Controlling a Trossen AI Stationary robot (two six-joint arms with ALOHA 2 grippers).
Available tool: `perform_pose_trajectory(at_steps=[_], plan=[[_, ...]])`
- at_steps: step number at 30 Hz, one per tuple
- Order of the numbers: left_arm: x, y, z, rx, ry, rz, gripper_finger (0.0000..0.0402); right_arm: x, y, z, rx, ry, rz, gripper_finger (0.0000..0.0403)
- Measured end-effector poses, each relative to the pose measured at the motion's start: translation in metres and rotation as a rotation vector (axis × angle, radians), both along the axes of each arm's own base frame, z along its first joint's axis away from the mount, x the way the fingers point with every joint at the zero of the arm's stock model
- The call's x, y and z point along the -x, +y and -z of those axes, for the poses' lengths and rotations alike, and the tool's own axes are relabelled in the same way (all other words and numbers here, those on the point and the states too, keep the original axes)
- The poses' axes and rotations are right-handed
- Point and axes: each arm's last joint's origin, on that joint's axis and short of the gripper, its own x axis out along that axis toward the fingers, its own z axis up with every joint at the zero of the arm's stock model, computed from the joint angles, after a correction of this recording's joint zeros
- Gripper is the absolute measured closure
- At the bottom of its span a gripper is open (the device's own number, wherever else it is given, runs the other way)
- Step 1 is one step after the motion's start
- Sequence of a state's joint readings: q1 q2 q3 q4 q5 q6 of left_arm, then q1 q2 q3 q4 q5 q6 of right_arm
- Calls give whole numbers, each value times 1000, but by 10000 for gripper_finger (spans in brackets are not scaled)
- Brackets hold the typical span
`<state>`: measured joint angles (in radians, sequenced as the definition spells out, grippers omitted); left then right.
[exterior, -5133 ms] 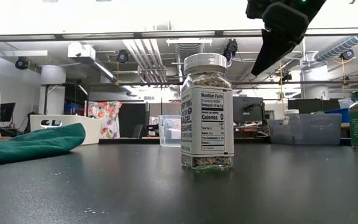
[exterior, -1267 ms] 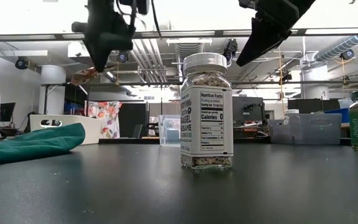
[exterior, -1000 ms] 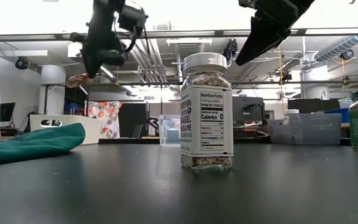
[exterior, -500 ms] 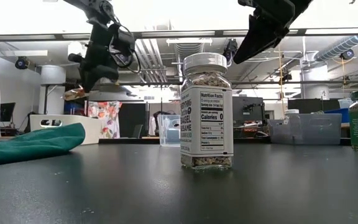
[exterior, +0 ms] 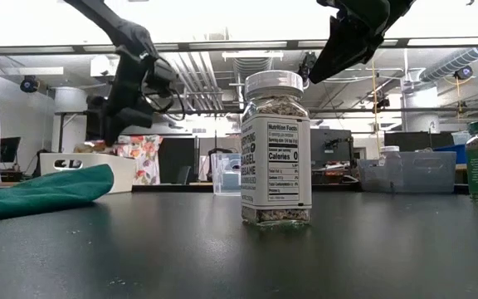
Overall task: Sort spices by type
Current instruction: Put the left orange seasoning pack into the white bin
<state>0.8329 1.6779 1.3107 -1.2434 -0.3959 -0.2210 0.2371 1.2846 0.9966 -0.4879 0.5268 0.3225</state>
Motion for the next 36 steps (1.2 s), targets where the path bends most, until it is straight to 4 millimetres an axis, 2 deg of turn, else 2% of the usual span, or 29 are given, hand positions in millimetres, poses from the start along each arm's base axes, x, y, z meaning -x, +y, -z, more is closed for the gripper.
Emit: perform_pose_trajectory(at_steps=[10,15,29,36], plan=[[16,10,15,0,3,-45,401,0,0,0,-6,-3,6,306],[18,7,25,10,12,-35,401,0,0,0,-6,-3,6,312],[19,7,28,7,9,-44,401,0,0,0,-7,-3,7,290],[20,6,39,0,4,-44,401,0,0,0,-7,-3,6,296]])
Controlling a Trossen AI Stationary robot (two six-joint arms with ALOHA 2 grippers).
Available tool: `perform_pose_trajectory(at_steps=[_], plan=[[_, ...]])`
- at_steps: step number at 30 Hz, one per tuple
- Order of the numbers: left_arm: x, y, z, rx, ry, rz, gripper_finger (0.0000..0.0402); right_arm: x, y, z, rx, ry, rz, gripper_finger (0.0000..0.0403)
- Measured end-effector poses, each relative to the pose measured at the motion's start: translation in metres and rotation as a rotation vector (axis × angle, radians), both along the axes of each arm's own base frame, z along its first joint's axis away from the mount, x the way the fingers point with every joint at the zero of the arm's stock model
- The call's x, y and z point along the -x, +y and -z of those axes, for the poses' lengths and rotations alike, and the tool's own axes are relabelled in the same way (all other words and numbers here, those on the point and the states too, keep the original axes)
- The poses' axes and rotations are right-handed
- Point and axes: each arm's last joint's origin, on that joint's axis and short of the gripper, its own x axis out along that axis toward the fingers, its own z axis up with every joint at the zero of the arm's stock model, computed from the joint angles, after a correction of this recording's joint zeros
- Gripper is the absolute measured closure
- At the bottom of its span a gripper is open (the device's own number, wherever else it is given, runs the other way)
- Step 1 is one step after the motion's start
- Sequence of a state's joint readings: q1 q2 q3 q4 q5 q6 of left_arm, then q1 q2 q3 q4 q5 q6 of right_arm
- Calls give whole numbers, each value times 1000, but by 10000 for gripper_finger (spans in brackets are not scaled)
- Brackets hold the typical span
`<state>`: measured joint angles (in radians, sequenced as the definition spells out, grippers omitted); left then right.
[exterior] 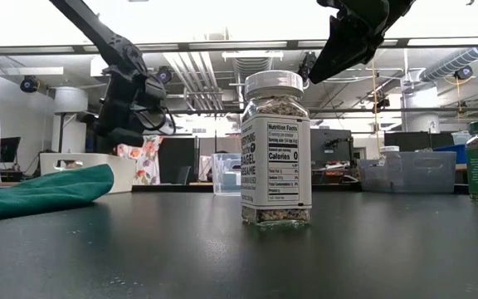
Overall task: Sort spices by type
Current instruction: Put the left orange seasoning pack into the white bin
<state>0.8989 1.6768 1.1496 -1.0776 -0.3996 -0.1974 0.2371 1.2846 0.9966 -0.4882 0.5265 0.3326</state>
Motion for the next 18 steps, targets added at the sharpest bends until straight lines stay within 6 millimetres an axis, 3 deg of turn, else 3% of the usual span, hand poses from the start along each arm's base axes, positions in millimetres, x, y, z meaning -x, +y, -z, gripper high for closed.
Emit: perform_pose_trajectory(at_steps=[9,18], plan=[[0,-1,3,1,-5,2,401,0,0,0,0,0,0,307],[-2,1,10,25,-11,1,401,0,0,0,0,0,0,290]])
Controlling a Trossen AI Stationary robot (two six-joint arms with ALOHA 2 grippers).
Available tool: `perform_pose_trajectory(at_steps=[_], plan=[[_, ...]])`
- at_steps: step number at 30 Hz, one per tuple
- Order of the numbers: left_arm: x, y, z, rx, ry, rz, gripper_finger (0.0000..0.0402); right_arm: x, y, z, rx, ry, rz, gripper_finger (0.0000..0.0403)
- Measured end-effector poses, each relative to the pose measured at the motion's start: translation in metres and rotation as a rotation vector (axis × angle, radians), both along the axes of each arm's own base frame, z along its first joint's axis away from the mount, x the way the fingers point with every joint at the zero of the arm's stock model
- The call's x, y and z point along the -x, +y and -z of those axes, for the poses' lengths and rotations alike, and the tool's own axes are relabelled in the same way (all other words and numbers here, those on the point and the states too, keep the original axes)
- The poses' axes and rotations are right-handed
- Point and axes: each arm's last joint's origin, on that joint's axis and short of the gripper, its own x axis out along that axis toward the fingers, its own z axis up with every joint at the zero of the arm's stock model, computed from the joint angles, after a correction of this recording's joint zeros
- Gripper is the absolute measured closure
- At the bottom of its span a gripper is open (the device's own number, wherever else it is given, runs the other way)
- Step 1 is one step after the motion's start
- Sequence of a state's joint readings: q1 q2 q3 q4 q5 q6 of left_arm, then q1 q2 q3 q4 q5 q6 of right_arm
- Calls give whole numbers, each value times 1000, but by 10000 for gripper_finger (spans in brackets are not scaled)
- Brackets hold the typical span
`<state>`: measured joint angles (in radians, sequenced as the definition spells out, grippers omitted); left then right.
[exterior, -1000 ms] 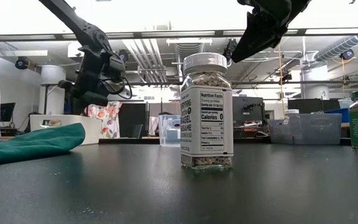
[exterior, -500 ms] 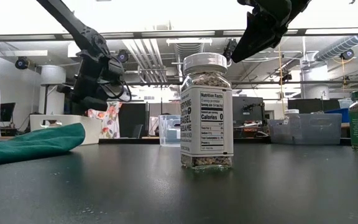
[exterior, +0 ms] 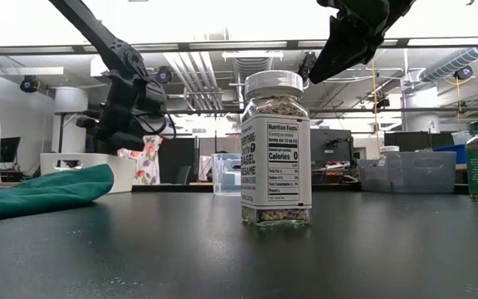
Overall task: Sort spices by type
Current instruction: Put the left orange seasoning pack into the white bin, then put the white seasoning bottle into the black bin
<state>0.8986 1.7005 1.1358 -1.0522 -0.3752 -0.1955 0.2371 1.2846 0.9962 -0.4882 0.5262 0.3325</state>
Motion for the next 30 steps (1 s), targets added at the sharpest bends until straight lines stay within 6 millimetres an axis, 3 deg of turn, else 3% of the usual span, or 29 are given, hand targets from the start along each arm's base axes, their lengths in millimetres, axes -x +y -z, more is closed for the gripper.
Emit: perform_pose_trajectory(at_steps=[21,30], plan=[[-3,4,2,-37,-16,-3,345,0,0,0,0,0,0,271],[-3,-8,-17,-67,-41,22,343,0,0,0,2,6,0,284]])
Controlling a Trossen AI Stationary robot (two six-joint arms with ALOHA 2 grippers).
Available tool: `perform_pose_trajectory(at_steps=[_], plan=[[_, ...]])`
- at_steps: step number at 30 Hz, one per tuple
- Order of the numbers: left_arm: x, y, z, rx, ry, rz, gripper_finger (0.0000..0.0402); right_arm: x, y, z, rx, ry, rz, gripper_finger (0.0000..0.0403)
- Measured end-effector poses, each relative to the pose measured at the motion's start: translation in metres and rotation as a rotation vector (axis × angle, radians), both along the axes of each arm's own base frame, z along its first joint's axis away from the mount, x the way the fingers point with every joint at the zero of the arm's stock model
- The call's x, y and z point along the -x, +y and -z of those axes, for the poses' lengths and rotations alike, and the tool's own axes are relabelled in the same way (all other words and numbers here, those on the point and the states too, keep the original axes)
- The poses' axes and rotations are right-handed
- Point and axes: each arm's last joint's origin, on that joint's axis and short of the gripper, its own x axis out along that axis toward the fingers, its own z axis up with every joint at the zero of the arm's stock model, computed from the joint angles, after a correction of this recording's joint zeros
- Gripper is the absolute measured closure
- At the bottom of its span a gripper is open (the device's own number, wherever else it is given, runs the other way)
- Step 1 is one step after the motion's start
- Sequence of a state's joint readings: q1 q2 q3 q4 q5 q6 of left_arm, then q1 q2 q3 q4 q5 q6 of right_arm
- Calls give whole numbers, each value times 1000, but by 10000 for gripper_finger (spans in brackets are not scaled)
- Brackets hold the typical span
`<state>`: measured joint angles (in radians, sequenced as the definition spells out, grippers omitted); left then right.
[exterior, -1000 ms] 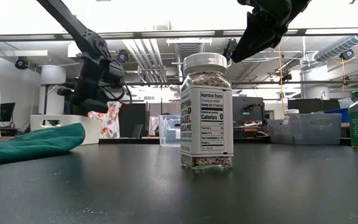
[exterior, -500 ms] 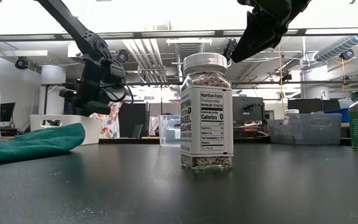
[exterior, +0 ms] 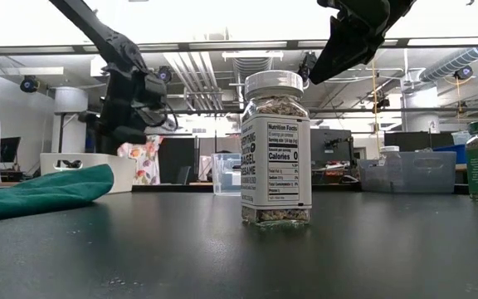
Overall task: Sort spices by type
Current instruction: Put the white seasoning bottle into the black bin
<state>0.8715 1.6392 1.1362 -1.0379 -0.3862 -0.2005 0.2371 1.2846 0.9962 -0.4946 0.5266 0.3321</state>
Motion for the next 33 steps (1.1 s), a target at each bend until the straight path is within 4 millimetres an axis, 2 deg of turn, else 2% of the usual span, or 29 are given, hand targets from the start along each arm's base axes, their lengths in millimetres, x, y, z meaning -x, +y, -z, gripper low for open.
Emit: perform_pose_trajectory(at_steps=[3,7,12,16,21,25,29,33], plan=[[-7,-13,-13,-43,-40,31,343,0,0,0,1,1,-2,282],[-21,-42,-36,-122,-112,108,342,0,0,0,0,2,0,274],[-37,-93,-66,-273,-203,227,342,1,0,0,-34,-12,35,264],[-48,-140,-80,-389,-305,378,342,4,-1,3,-77,1,89,255],[-57,-193,-73,-442,-466,615,342,8,-2,6,-145,14,169,239],[-58,-225,-59,-462,-566,773,342,8,2,7,-261,37,140,225],[-59,-248,-43,-485,-639,918,342,6,10,4,-341,46,51,216],[-59,-260,-32,-500,-687,987,342,6,22,-1,-277,54,-91,216]])
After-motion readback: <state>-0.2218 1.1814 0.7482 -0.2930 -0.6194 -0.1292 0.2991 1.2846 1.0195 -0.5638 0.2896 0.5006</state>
